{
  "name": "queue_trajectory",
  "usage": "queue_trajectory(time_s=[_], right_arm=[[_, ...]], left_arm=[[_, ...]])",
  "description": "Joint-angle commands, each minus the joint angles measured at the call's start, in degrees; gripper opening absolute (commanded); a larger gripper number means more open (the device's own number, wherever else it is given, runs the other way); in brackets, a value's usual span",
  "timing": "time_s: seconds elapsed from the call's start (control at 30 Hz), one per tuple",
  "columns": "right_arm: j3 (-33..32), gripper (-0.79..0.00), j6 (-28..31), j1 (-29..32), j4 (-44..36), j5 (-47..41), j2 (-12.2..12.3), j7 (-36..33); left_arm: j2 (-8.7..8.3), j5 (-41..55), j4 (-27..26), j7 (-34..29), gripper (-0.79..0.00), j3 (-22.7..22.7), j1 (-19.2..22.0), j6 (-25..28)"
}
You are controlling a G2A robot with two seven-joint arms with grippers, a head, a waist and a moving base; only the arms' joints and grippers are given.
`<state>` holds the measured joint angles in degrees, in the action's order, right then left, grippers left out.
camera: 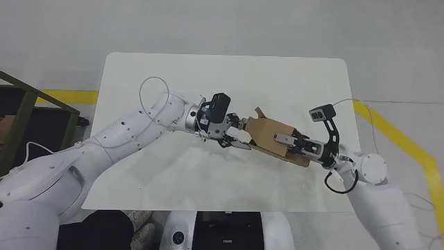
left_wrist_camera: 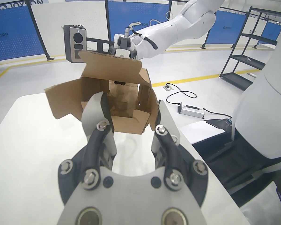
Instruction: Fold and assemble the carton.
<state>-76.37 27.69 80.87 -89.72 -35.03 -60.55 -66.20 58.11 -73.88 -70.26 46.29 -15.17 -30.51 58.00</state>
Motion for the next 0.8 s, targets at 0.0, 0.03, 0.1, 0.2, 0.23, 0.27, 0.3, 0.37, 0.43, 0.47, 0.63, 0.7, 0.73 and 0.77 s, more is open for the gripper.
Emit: queue_trajectory(time_s=[0.0, 0.03, 0.1, 0.2, 0.23, 0.27, 0.3, 0.37, 0.43, 0.47, 0.63, 0.7, 0.73, 0.77], right_arm=[[-0.02, -0.785, 0.08, 0.09, -0.19, 0.13, 0.02, 0.03], [-0.02, -0.785, 0.13, 0.16, -0.28, 0.1, 0.03, 0.04], [-0.05, -0.785, 0.14, 0.23, -0.41, 0.19, 0.05, -0.04], [-0.07, -0.785, 0.21, 0.33, -0.55, 0.12, 0.08, -0.06], [-0.06, -0.785, 0.24, 0.34, -0.6, 0.17, 0.09, -0.14], [-0.05, -0.785, 0.3, 0.35, -0.65, 0.14, 0.09, -0.19], [-0.04, -0.785, 0.35, 0.38, -0.66, 0.11, 0.1, -0.22], [-0.04, -0.785, 0.49, 0.41, -0.69, 0.0, 0.11, -0.28], [-0.04, -0.785, 0.6, 0.44, -0.73, -0.1, 0.12, -0.35], [-0.04, -0.785, 0.62, 0.44, -0.72, -0.12, 0.12, -0.37], [0.06, -0.785, 0.65, 0.27, -0.56, -0.37, 0.13, -0.56], [0.13, -0.785, 0.6, 0.19, -0.47, -0.48, 0.13, -0.64], [0.15, -0.785, 0.59, 0.15, -0.43, -0.51, 0.14, -0.66], [0.18, -0.785, 0.6, 0.11, -0.4, -0.52, 0.14, -0.67]], left_arm=[[0.0, 0.2, 0.16, 0.0, -0.4, 0.06, 0.06, 0.0], [0.02, 0.31, 0.26, 0.0, -0.4, 0.08, 0.11, 0.0], [0.1, 0.53, 0.52, 0.0, -0.4, 0.1, 0.15, 0.0], [0.26, 0.82, 0.84, 0.0, -0.406, 0.11, 0.22, 0.0], [0.33, 0.85, 1.0, 0.0, -0.409, 0.07, 0.28, 0.0], [0.41, 1.0, 1.2, 0.0, -0.419, 0.02, 0.26, 0.0], [0.49, 1.03, 1.43, 0.0, -0.422, -0.01, 0.27, 0.0], [0.67, 1.23, 1.74, 0.0, -0.437, -0.08, 0.28, 0.0], [0.86, 1.18, 2.06, 0.0, -0.446, -0.08, 0.3, 0.0], [0.96, 1.09, 2.14, 0.0, -0.446, 0.01, 0.32, 0.0], [1.48, 0.33, 2.01, 0.0, -0.443, 0.69, 0.55, 0.0], [1.66, 0.02, 2.13, 0.0, -0.446, 0.79, 0.68, 0.0], [1.75, -0.08, 2.25, 0.0, -0.449, 0.8, 0.7, 0.0], [1.85, -0.22, 2.41, -0.01, -0.453, 0.79, 0.72, 0.0]])
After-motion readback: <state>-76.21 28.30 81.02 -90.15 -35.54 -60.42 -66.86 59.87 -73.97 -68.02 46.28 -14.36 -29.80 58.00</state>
